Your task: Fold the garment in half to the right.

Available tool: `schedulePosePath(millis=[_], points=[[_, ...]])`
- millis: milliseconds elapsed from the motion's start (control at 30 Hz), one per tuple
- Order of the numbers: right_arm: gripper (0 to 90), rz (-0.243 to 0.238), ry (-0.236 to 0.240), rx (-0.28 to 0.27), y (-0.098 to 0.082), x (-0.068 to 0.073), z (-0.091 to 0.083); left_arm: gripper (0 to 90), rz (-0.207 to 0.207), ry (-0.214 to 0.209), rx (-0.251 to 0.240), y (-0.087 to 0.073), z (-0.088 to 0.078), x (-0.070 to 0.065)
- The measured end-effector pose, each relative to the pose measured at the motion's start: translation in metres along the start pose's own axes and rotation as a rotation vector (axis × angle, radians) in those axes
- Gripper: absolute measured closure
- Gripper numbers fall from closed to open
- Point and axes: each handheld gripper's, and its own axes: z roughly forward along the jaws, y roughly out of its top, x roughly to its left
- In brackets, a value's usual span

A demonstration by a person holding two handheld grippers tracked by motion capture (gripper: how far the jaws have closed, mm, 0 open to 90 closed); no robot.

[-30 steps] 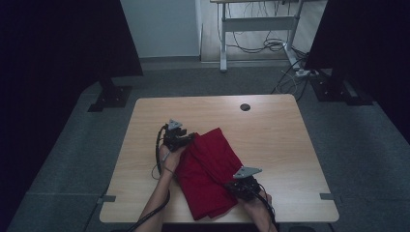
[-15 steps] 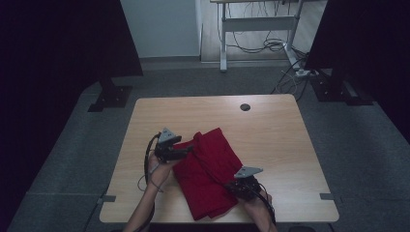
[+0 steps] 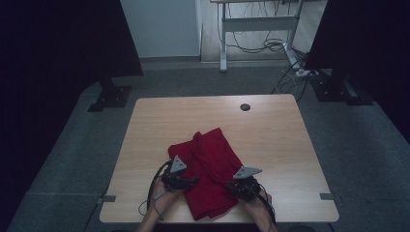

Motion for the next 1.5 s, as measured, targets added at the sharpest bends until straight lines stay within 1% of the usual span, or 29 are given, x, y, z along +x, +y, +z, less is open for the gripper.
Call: schedulePosePath(millis=[100, 133, 167, 300, 333, 367, 400, 433, 467, 500, 533, 567, 600, 633, 700, 767, 800, 833, 867, 967, 1033, 1067, 1133, 1167, 1200, 1333, 1367, 1400, 1500], points=[[76.8, 0.01, 0.018, -0.005, 0.002, -0.001, -0.008, 27.2, 0.002, 0.005, 0.0, 0.0, 0.0, -0.001], [73.1, 0.01, 0.018, -0.005, 0.002, -0.001, -0.008, 27.2, -0.006, 0.012, 0.001, 0.0, 0.0, -0.002], [66.5, -0.006, -0.002, -0.032, 0.006, 0.001, -0.022, 27.1, -0.012, 0.014, 0.001, -0.001, -0.001, -0.002], [64.3, -0.005, -0.006, -0.049, 0.008, 0.001, -0.027, 26.1, -0.021, 0.021, 0.003, 0.0, 0.0, -0.003], [50.0, -0.02, -0.026, -0.09, 0.018, 0.002, -0.038, 26.1, -0.028, 0.025, 0.005, 0.0, 0.0, -0.003], [50.0, -0.02, -0.026, -0.09, 0.018, 0.002, -0.038, 25.1, -0.028, 0.025, 0.005, 0.0, 0.0, -0.003], [35.3, -0.033, -0.026, -0.104, 0.026, 0.003, -0.038, 25.1, -0.025, 0.019, 0.008, 0.0, 0.0, -0.004], [35.3, -0.033, -0.026, -0.104, 0.026, 0.003, -0.038, 22.2, -0.025, 0.019, 0.008, 0.0, 0.0, -0.004], [19.2, -0.062, -0.06, -0.127, 0.036, 0.005, -0.032, 22.2, -0.022, 0.02, 0.01, 0.0, 0.0, -0.004], [19.2, -0.062, -0.06, -0.127, 0.036, 0.005, -0.032, 21.8, -0.022, 0.02, 0.01, 0.0, 0.0, -0.004], [19.2, -0.078, -0.089, -0.143, 0.045, 0.009, -0.022, 21.8, -0.022, 0.02, 0.01, 0.0, 0.0, -0.004], [9.7, -0.078, -0.089, -0.143, 0.045, 0.009, -0.022, 21.8, -0.022, 0.021, 0.01, 0.0, 0.0, -0.004], [3.9, -0.103, -0.107, -0.109, 0.054, 0.015, 0.002, 20.9, -0.023, 0.023, 0.01, -0.001, 0.0, -0.004], [3.7, -0.121, -0.119, -0.08, 0.054, 0.017, 0.01, 20.8, -0.025, 0.024, 0.01, -0.001, 0.0, -0.005], [3.7, -0.14, -0.131, -0.052, 0.053, 0.018, 0.017, 20.8, -0.025, 0.024, 0.01, -0.001, 0.0, -0.005], [3.6, -0.14, -0.131, -0.052, 0.053, 0.018, 0.017, 20.8, -0.024, 0.025, 0.011, -0.001, 0.0, -0.005], [3.6, -0.169, -0.158, 0.023, 0.044, 0.018, 0.035, 20.8, -0.024, 0.025, 0.011, -0.001, 0.0, -0.005], [4.3, -0.169, -0.158, 0.023, 0.044, 0.018, 0.035, 20.8, -0.023, 0.026, 0.012, -0.001, 0.0, -0.005], [5.2, -0.165, -0.181, 0.051, 0.036, 0.013, 0.04, 20.8, -0.023, 0.026, 0.011, -0.001, 0.0, -0.005], [5.6, -0.138, -0.195, 0.04, 0.033, 0.007, 0.039, 20.8, -0.023, 0.026, 0.011, -0.001, 0.0, -0.005], [6.1, -0.138, -0.195, 0.04, 0.033, 0.007, 0.039, 20.8, -0.023, 0.027, 0.011, -0.001, 0.0, -0.005], [6.1, -0.125, -0.264, 0.038, 0.031, -0.007, 0.028, 20.8, -0.023, 0.027, 0.011, -0.001, 0.0, -0.005], [8.2, -0.125, -0.264, 0.038, 0.031, -0.007, 0.028, 20.8, -0.024, 0.028, 0.011, -0.001, 0.0, -0.005], [7.4, -0.039, -0.289, 0.022, 0.024, -0.03, 0.014, 20.8, -0.025, 0.029, 0.01, -0.001, 0.0, -0.005], [7.5, 0.006, -0.282, 0.01, 0.02, -0.037, 0.007, 20.8, -0.026, 0.029, 0.01, -0.001, 0.0, -0.005], [7.6, 0.022, -0.289, 0.008, 0.018, -0.041, 0.002, 20.8, -0.029, 0.031, 0.009, -0.001, 0.0, -0.005], [9.5, 0.057, -0.308, -0.001, 0.013, -0.052, -0.017, 20.0, -0.03, 0.032, 0.009, -0.001, 0.0, -0.005], [10.0, 0.067, -0.309, -0.004, 0.013, -0.053, -0.021, 19.9, -0.031, 0.032, 0.009, -0.001, 0.0, -0.005], [10.2, 0.055, -0.325, -0.003, 0.015, -0.052, -0.024, 19.9, -0.031, 0.034, 0.008, -0.001, -0.001, -0.005]])
